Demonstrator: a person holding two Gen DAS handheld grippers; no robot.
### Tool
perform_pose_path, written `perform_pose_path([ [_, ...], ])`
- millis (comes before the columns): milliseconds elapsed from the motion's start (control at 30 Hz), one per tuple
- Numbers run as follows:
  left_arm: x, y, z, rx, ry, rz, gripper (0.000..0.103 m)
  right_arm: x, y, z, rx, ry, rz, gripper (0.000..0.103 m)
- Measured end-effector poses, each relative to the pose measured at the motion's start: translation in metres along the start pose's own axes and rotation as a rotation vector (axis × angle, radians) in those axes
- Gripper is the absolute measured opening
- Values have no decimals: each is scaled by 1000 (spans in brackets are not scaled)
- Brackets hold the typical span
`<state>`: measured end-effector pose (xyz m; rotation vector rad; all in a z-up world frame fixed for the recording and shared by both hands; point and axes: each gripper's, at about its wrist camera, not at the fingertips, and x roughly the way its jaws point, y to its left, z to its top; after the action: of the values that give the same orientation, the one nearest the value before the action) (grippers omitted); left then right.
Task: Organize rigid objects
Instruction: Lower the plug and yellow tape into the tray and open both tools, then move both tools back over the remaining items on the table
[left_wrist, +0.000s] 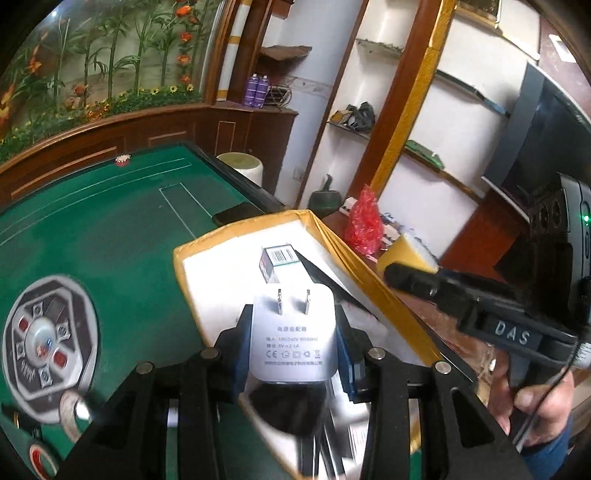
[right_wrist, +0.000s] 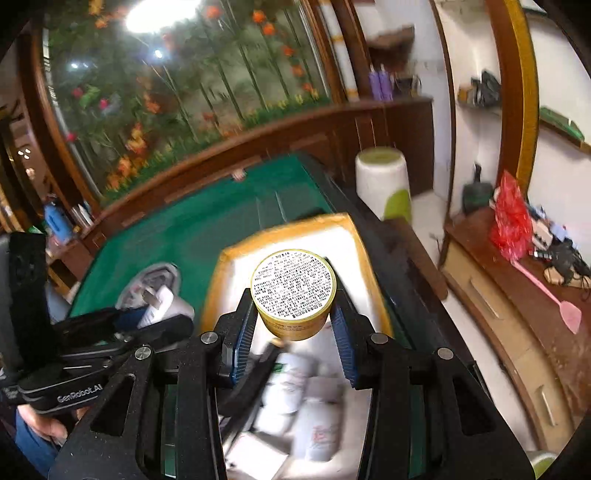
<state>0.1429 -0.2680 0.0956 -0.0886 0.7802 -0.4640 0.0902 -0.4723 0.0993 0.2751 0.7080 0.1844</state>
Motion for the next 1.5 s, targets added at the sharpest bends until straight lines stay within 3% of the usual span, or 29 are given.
perform_pose_path([
  [100, 19, 2, 6, -5, 13, 32, 40, 26, -5, 11, 12, 48, 26, 40],
  [400, 57, 29, 5, -82, 76, 71, 40, 89, -5, 27, -32, 151, -61, 40],
  [900, 58, 33, -13, -97, 79, 64, 41, 106, -3, 29, -63, 180, -103, 40],
  [1067, 49, 26, -13, -81, 64, 36, 67, 102, 0, 27, -69, 182, -114, 40],
  [1167, 41, 21, -14, -75, 42, 57, 78, 92, 1, 26, -79, 157, -137, 47],
  [1500, 9, 8, -16, -59, 5, 45, 78, 58, 12, 20, -70, 108, -119, 49],
])
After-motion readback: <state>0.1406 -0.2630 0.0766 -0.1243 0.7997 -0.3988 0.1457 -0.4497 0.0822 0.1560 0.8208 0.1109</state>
